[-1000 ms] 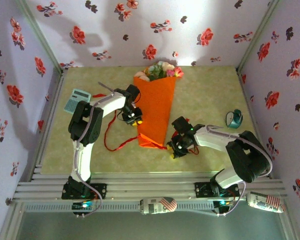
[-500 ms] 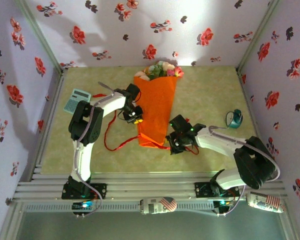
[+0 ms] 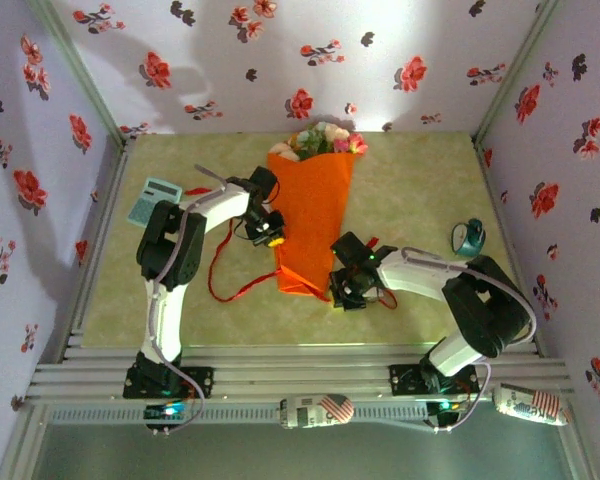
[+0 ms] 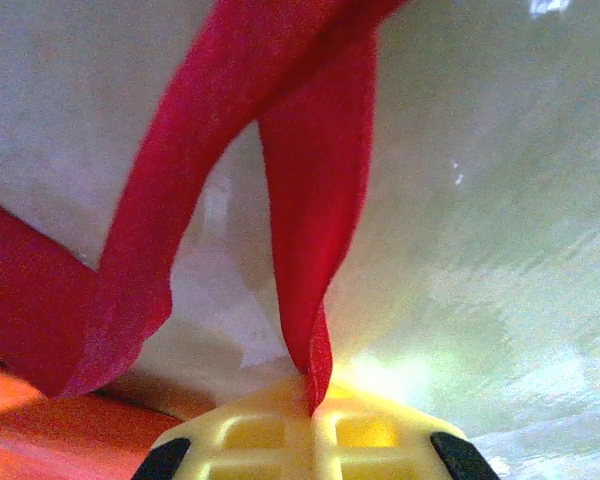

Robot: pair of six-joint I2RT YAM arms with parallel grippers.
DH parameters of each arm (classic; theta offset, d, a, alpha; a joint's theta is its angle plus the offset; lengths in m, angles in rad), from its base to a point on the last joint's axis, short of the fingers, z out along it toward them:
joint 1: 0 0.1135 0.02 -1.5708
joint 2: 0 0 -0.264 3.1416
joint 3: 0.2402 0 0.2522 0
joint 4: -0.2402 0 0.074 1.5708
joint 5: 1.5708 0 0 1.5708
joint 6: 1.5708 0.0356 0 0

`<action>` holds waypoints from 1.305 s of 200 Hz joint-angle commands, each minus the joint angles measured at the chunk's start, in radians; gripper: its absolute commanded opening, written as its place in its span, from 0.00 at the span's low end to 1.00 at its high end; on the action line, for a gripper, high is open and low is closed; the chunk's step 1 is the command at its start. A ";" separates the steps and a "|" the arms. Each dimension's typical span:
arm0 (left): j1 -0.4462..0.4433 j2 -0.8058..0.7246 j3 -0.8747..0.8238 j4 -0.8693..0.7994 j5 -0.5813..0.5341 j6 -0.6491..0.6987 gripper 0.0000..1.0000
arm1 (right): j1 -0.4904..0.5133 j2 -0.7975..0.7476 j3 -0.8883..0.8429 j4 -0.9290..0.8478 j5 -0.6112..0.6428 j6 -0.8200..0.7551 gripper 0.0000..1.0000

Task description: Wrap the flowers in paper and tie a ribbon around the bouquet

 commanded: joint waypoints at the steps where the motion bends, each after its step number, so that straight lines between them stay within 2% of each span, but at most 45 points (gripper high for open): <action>1: 0.026 0.071 0.034 0.051 -0.030 0.008 0.09 | 0.003 -0.080 -0.029 -0.101 -0.012 -0.103 0.00; 24: 0.041 0.112 0.073 0.075 -0.022 0.000 0.09 | -0.028 -0.190 -0.103 -0.198 -0.016 -0.163 0.00; 56: 0.053 0.157 0.130 0.115 -0.001 -0.026 0.08 | -0.075 -0.248 -0.165 -0.246 -0.030 -0.208 0.00; 84: 0.057 0.171 0.148 0.165 0.021 -0.055 0.08 | -0.083 -0.245 -0.141 -0.275 -0.012 -0.245 0.00; 107: 0.054 0.172 0.142 0.217 0.056 -0.102 0.08 | -0.102 -0.179 -0.069 -0.291 -0.013 -0.332 0.00; 132: 0.048 0.127 0.105 0.246 0.050 -0.130 0.08 | -0.128 -0.150 0.086 -0.370 0.078 -0.476 0.34; 151: 0.048 0.096 0.075 0.243 0.041 -0.142 0.08 | -0.128 -0.174 0.158 -0.241 0.124 -0.559 0.49; 168: 0.053 0.085 0.059 0.233 0.040 -0.142 0.08 | -0.134 -0.144 0.158 0.021 0.058 -0.651 0.60; 178: 0.053 0.079 0.049 0.228 0.036 -0.143 0.08 | -0.141 -0.091 0.158 0.142 -0.008 -0.721 0.60; 198: 0.055 0.065 0.025 0.224 0.028 -0.142 0.07 | -0.151 0.032 0.182 0.200 -0.099 -0.834 0.60; 238: 0.063 0.034 -0.028 0.210 0.015 -0.133 0.06 | -0.170 0.128 0.165 0.392 -0.158 -0.987 0.64; 261: 0.069 0.015 -0.063 0.212 0.010 -0.131 0.05 | -0.176 0.183 0.190 0.387 -0.158 -1.027 0.63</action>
